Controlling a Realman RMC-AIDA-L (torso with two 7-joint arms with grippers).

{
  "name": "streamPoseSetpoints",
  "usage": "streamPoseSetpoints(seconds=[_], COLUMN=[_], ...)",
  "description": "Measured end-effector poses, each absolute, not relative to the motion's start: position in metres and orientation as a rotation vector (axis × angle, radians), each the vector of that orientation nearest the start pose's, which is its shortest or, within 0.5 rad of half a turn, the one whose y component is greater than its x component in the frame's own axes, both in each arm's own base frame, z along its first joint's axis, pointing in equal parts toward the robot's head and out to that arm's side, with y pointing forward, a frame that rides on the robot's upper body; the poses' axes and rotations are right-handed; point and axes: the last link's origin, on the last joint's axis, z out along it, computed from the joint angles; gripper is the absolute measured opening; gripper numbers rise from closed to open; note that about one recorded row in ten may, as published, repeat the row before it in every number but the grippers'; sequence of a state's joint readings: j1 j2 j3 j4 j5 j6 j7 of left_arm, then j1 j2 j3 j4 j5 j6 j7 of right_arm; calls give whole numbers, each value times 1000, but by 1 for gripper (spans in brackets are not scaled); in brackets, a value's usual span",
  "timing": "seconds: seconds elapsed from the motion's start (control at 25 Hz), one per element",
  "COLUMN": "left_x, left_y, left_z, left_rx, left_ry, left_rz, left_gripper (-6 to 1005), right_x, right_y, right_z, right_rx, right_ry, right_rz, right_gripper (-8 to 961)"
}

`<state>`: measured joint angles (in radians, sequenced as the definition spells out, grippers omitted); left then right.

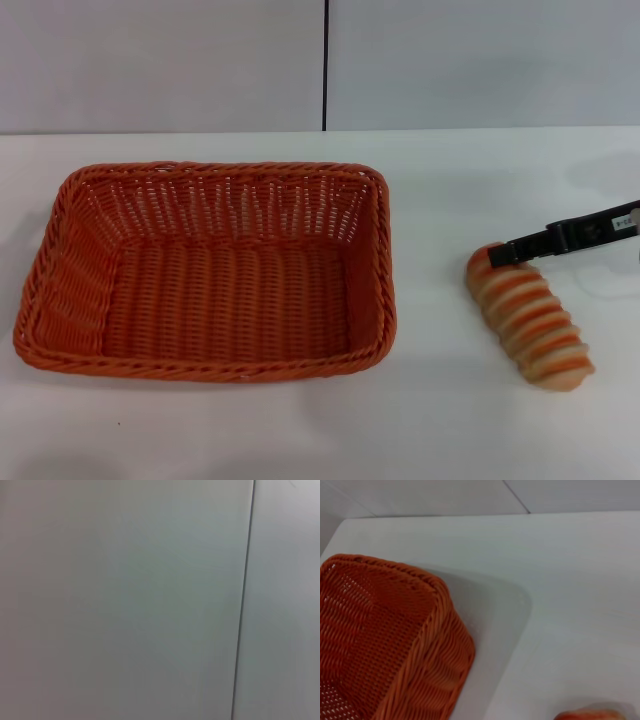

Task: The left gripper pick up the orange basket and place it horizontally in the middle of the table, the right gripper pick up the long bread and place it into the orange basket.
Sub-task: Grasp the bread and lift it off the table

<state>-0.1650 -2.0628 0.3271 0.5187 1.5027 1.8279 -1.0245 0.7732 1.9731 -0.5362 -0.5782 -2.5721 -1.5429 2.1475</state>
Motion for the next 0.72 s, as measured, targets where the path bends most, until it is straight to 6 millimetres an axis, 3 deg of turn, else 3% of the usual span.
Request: streamPoseSetpoints(seconds=[0.72], left_x=[-341], left_y=[225], left_z=[90], left_rx=[-1894], left_ry=[-463], left_rz=[-1171], left_gripper=[824], right_x=[281], right_y=[371], right_z=[5], right_rx=[-2493], right_ry=[1590], right_rz=[117], right_gripper=[300])
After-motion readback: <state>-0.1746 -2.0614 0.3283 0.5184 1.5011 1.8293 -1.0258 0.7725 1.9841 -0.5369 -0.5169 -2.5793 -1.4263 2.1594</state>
